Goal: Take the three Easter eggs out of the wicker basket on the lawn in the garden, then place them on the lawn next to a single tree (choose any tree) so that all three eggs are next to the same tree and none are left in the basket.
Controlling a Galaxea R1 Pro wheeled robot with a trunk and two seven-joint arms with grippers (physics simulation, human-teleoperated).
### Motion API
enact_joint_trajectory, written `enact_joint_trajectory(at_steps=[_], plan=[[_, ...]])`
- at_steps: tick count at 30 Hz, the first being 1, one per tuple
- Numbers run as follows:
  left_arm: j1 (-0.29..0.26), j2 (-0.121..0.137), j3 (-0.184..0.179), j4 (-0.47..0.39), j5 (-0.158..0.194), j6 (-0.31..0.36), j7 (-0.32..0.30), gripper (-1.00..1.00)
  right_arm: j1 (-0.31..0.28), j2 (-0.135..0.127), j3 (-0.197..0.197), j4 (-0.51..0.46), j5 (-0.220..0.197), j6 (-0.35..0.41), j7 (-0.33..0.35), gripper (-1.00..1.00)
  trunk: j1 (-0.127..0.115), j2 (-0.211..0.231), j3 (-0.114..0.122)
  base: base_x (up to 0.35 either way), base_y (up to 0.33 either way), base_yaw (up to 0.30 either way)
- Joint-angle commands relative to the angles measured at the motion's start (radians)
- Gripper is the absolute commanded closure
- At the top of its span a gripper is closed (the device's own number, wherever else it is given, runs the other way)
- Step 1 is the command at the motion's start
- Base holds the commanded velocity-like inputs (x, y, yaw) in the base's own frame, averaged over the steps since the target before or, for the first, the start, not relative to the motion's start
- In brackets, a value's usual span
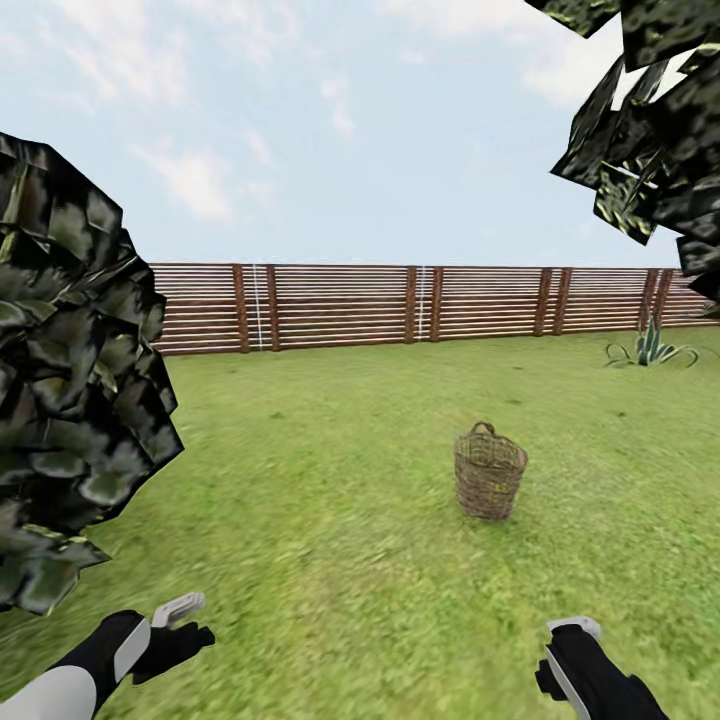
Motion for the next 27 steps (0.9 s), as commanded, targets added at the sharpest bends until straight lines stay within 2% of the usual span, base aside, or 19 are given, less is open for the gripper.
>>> enact_joint_trajectory(at_steps=[1,27], plan=[[0.000,0.000,0.001,-0.001,0.008,0.006,0.001,-1.00,0.000,0.000,0.000,-0.002,0.010,0.007,0.004,-1.00,0.000,-0.001,-0.001,0.302,0.167,0.000],[0.000,-0.003,0.001,-0.001,0.008,0.006,0.003,-1.00,0.000,0.000,0.000,-0.003,0.010,0.007,0.002,-1.00,0.000,-0.001,-0.001,0.321,0.109,-0.008]])
